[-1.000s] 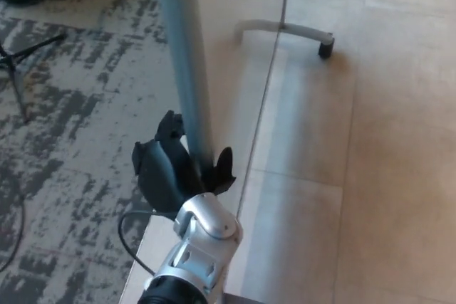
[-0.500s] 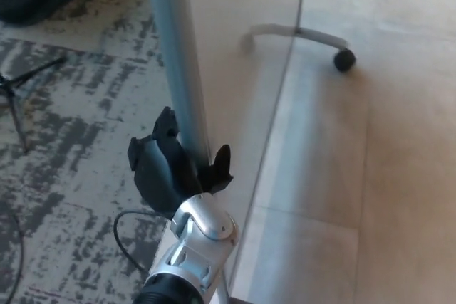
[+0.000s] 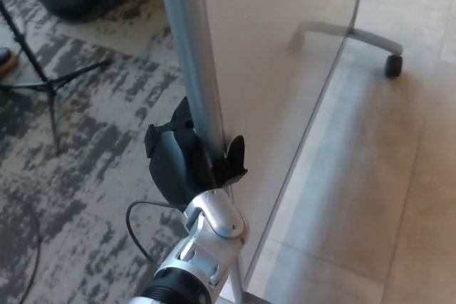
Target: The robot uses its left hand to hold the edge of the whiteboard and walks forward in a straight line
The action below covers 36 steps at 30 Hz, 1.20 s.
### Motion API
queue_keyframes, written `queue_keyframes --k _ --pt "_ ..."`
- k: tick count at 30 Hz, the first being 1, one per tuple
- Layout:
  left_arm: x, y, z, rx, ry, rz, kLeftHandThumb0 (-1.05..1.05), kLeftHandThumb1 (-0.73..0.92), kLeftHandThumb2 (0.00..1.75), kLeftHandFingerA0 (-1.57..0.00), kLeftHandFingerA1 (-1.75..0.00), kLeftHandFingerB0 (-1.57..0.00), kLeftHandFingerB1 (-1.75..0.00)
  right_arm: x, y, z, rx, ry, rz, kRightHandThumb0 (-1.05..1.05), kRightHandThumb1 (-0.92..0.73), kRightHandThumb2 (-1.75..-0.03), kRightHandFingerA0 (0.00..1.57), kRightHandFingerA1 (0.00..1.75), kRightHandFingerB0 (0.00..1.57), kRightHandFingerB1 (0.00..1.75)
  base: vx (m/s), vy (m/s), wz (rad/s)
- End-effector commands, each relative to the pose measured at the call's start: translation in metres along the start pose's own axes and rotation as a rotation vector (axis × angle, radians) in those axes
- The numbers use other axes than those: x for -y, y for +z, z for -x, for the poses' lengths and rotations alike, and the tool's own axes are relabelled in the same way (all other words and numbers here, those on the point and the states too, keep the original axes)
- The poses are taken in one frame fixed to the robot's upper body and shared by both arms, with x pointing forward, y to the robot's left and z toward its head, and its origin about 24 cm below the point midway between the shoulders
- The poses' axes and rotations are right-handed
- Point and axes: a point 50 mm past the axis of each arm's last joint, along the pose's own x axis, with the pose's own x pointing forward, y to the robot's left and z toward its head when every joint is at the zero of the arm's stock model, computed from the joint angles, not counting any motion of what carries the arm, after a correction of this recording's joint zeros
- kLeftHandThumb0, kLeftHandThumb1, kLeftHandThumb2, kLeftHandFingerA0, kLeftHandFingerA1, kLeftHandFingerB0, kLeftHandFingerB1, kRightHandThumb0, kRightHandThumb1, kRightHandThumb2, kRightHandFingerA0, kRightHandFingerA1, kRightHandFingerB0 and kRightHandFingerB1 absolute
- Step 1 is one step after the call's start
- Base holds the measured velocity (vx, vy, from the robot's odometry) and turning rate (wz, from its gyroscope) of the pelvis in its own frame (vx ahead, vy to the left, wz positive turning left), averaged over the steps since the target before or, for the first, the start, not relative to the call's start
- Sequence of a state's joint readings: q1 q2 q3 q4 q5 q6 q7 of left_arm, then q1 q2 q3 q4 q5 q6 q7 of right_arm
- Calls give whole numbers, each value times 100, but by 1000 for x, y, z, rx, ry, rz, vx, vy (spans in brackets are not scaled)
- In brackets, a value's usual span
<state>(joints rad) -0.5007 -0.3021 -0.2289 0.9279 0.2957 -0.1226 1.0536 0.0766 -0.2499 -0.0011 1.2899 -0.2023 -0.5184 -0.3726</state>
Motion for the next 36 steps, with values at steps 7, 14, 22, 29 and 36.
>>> queue_keyframes --k 7,14,22,29,36 --pt "4 42 -18 154 14 61 -16 44 98 -104 -156 -96 -150 -2 2 0 20 10 4 -37 -59 -57 63 68 48 36 376 80 -17" --pt "5 47 -17 190 -5 65 -15 47 95 -105 -157 -94 -149 -2 3 -2 10 10 23 -41 -59 -58 58 59 48 36 359 -82 18" --pt "6 49 -17 192 -30 81 -14 47 98 -100 -161 -92 -151 -1 5 -2 33 0 20 -44 -46 -81 49 63 42 50 388 -269 3" --pt "9 53 -15 204 -41 62 -24 57 87 -98 -156 -91 -151 -1 6 -4 18 6 39 -49 -48 -84 52 64 41 51 366 -5 -23" --pt "13 54 -13 232 -43 9 -21 48 98 -98 -153 -97 -143 -2 5 -3 16 21 21 -42 -61 -58 61 66 47 35 459 84 -53"
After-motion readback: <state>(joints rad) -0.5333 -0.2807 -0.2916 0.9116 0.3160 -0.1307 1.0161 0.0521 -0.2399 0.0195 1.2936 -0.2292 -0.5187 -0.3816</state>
